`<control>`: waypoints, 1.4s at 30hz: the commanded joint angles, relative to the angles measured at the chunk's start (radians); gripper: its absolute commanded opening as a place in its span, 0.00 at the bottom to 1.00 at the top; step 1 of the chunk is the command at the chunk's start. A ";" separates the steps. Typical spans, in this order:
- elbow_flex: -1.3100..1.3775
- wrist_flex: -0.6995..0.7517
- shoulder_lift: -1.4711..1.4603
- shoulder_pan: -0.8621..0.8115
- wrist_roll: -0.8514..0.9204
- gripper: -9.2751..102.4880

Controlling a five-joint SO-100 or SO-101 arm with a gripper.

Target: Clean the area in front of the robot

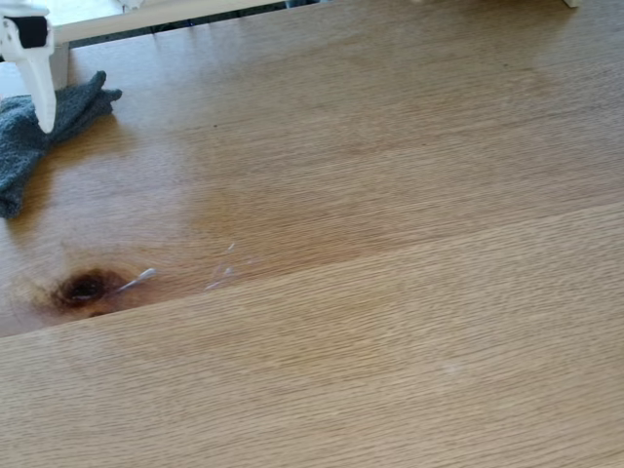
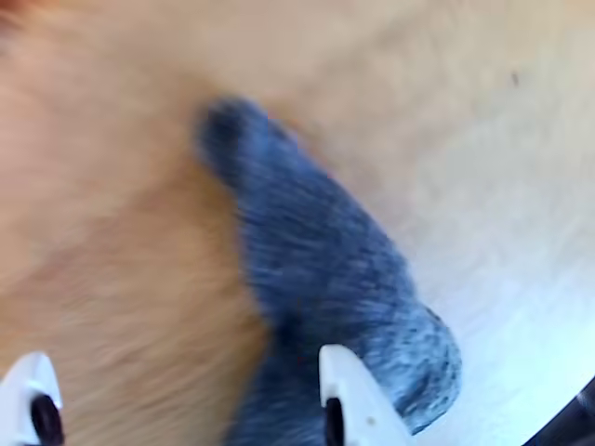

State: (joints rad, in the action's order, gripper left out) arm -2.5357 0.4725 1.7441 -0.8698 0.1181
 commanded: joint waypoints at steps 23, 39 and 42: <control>0.077 -0.075 -0.161 0.017 0.250 0.08; 0.095 -0.087 -0.006 1.054 0.006 0.08; 0.097 -0.314 -0.133 1.140 0.003 0.08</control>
State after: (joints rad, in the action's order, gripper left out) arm -2.4774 0.3497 1.6797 0.1733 0.1319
